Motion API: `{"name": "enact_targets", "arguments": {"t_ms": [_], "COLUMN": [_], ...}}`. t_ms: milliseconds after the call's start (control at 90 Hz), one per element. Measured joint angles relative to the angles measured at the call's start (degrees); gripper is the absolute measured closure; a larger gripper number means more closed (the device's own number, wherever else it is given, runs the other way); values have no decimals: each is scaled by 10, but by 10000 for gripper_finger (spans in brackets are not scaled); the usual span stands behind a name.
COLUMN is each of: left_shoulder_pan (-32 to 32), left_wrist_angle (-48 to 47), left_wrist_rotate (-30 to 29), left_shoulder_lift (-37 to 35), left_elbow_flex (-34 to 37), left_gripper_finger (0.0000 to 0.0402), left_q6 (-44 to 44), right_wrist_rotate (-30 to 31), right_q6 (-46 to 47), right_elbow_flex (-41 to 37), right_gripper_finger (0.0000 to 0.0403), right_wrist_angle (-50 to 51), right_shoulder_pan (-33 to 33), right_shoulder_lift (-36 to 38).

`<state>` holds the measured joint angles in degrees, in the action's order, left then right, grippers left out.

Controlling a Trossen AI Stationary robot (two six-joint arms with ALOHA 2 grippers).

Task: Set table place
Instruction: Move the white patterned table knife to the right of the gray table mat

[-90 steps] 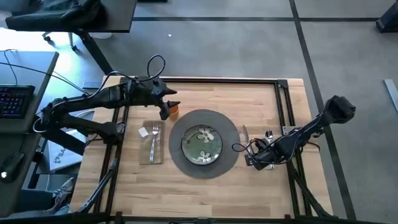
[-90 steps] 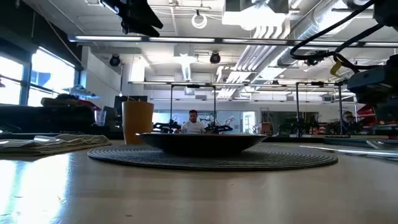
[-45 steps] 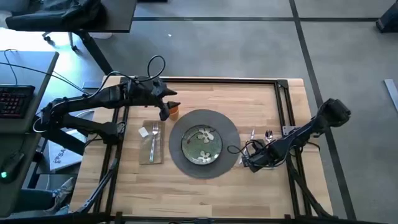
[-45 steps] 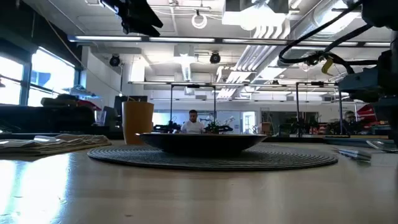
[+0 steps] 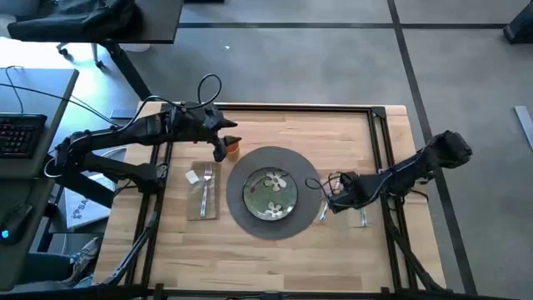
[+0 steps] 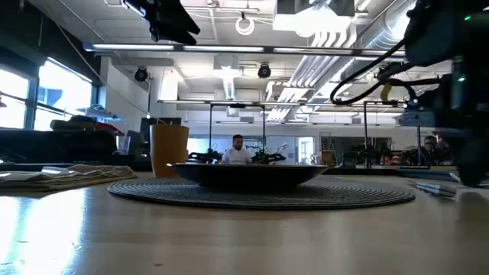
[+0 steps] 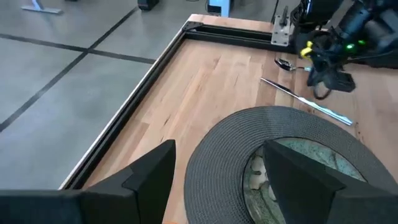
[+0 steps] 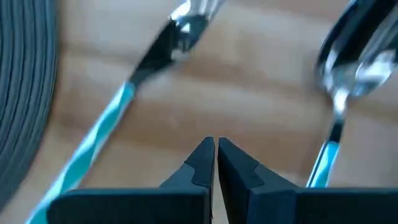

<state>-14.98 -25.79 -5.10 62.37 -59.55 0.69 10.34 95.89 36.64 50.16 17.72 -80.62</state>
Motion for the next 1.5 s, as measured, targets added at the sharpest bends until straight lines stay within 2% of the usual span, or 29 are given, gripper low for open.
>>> {"name": "enact_targets", "arguments": {"t_ms": [156,344,544,1189,1400,1500], "left_shoulder_pan": [0,0,0,0,0,0], "left_wrist_angle": [0,0,0,0,0,0], "left_wrist_rotate": [0,0,-2,-7,-7,-7], "left_shoulder_lift": [0,0,0,0,0,0], "left_elbow_flex": [0,0,0,0,0,0], "left_gripper_finger": [179,179,179,179,179,179], "left_q6": [0,0,0,0,-3,-4], "right_wrist_rotate": [22,44,52,82,77,63], "right_q6": [-59,-138,-187,-235,-228,-240], "right_elbow_flex": [0,0,0,0,0,-12], "right_gripper_finger": [403,403,403,403,403,403], "right_wrist_angle": [20,-11,-11,-29,14,0], "right_shoulder_pan": [-66,-135,-186,-258,-260,-260], "right_shoulder_lift": [0,1,1,1,1,5]}}
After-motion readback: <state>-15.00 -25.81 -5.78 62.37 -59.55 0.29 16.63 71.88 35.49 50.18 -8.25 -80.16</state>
